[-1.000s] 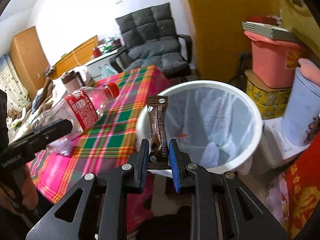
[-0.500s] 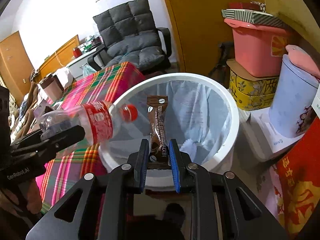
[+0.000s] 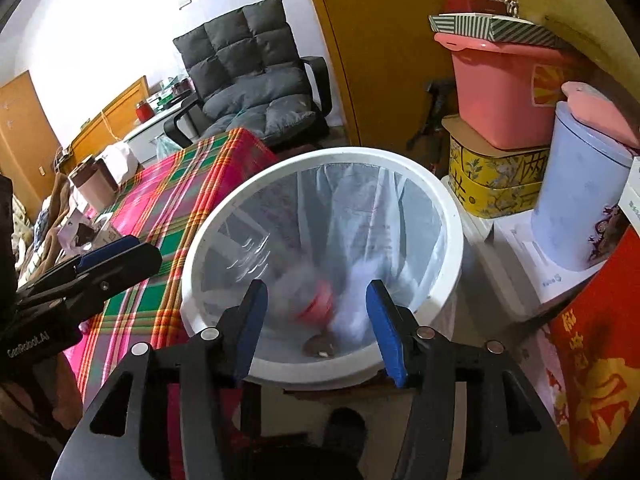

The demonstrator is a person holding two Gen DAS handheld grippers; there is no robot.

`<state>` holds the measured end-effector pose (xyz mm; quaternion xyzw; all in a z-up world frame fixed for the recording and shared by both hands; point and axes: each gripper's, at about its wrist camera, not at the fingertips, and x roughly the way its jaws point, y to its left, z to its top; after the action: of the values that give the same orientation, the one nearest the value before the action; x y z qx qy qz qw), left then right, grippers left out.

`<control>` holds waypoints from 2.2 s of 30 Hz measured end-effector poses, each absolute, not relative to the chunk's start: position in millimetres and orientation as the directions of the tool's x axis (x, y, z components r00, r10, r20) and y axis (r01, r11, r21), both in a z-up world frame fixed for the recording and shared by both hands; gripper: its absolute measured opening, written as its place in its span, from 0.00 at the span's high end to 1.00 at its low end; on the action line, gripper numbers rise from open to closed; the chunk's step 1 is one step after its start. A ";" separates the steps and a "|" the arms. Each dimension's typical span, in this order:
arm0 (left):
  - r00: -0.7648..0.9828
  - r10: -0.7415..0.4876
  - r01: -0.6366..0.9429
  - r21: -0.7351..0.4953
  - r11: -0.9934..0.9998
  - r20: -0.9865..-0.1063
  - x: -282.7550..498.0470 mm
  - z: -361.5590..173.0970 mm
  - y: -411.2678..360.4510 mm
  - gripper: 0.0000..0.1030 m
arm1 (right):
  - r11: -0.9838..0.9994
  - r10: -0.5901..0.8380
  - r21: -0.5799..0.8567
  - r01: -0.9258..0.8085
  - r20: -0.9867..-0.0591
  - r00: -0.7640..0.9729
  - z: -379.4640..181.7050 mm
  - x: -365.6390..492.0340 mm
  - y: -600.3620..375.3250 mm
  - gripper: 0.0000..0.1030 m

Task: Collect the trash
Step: 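Move both open tools back over the table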

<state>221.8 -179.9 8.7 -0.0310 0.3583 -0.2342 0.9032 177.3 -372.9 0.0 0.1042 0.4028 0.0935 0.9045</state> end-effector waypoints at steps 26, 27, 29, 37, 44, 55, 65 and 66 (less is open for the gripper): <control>0.723 -0.331 0.220 -0.253 0.942 -0.607 147.2 22.2 -80.3 0.39 | 0.923 0.385 0.252 -0.292 -0.639 0.665 29.2 130.9 -299.3 0.48; 0.725 -0.327 0.214 -0.253 0.944 -0.606 143.8 21.9 -76.5 0.39 | 0.920 0.391 0.251 -0.301 -0.641 0.661 28.9 130.1 -295.2 0.48; 0.732 -0.311 0.199 -0.247 0.948 -0.606 136.8 20.9 -67.7 0.39 | 0.911 0.410 0.257 -0.322 -0.639 0.650 28.3 129.5 -287.4 0.48; 0.749 -0.246 0.130 -0.228 0.965 -0.615 115.5 14.5 -34.2 0.39 | 0.884 0.463 0.283 -0.371 -0.638 0.615 28.6 126.4 -263.3 0.48; 0.761 -0.189 0.069 -0.212 0.975 -0.620 104.7 12.8 -8.0 0.39 | 0.867 0.490 0.282 -0.411 -0.632 0.600 30.6 122.5 -246.5 0.48; 0.769 -0.126 -0.017 -0.217 0.976 -0.627 98.7 8.3 27.9 0.39 | 0.846 0.519 0.279 -0.455 -0.630 0.578 32.3 127.0 -224.0 0.50; 0.774 -0.048 -0.116 -0.217 0.969 -0.631 112.6 4.2 69.9 0.39 | 0.829 0.541 0.286 -0.481 -0.627 0.560 33.6 147.3 -205.7 0.53; 0.777 -0.037 -0.128 -0.216 0.968 -0.628 116.2 4.7 75.5 0.39 | 0.829 0.541 0.285 -0.482 -0.627 0.560 33.4 149.7 -204.9 0.53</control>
<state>116.2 75.5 4.7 -0.1242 0.3331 0.0245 0.9344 149.7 -204.9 33.4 0.0404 0.3685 0.2898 0.8824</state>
